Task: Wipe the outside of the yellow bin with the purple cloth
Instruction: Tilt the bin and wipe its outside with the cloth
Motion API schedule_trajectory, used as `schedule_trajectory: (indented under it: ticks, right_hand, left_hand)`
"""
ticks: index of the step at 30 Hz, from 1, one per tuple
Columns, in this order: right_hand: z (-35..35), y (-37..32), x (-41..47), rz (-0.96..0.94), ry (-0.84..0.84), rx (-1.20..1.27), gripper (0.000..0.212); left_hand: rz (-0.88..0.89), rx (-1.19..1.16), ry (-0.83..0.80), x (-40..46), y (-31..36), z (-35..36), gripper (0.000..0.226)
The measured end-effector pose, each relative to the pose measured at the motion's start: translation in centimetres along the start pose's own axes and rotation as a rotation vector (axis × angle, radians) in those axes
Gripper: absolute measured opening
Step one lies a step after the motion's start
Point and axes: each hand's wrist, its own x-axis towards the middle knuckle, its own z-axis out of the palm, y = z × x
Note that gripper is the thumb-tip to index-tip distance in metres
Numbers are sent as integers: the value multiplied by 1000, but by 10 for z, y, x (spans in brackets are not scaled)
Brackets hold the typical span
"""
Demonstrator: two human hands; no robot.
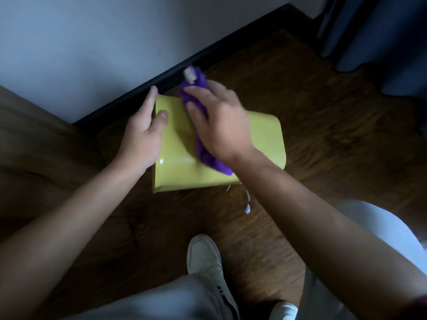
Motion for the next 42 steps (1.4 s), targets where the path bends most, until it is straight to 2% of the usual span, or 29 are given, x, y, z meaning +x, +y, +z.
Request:
schedule_trajectory:
  ticks: [3, 5, 13, 17, 20, 24, 29, 37, 39, 41, 42]
  right_hand:
    - [24, -18, -4, 9, -105, -99, 50]
    - [27, -8, -9, 72, -102, -103, 50]
    - [-17, 92, -33, 403, -71, -196, 47]
    - [-39, 126, -30, 591, -155, -221, 43]
    - [-56, 152, -30, 771, -221, -144, 41]
    - [-67, 164, -36, 968, -144, 35, 51]
    - [-68, 143, -34, 858, -114, 112, 40]
    - [-82, 113, -33, 619, -284, 71, 44]
    - [-82, 106, -34, 572, -271, 102, 42]
    - [-81, 102, -35, 579, -222, 167, 39]
    - [-80, 100, -36, 593, -202, 195, 37]
  left_hand:
    - [77, 44, 8, -1, -8, -4, 59]
    - [64, 64, 30, -4, -14, -9, 62]
    - [8, 48, -16, -3, -19, -14, 56]
    - [-62, 31, -17, 7, -18, -20, 55]
    - [-123, -75, 4, 19, -18, -24, 52]
    - [-203, -150, 53, 31, -2, -22, 49]
    - [-264, -231, 101, 43, 21, -21, 54]
    - [-232, -56, 50, 53, 48, -6, 60]
    - [-261, -85, 38, 58, 53, -3, 46]
    - [-284, -112, 82, 63, 53, -3, 10]
    - [-288, -126, 116, 66, 53, -3, 8]
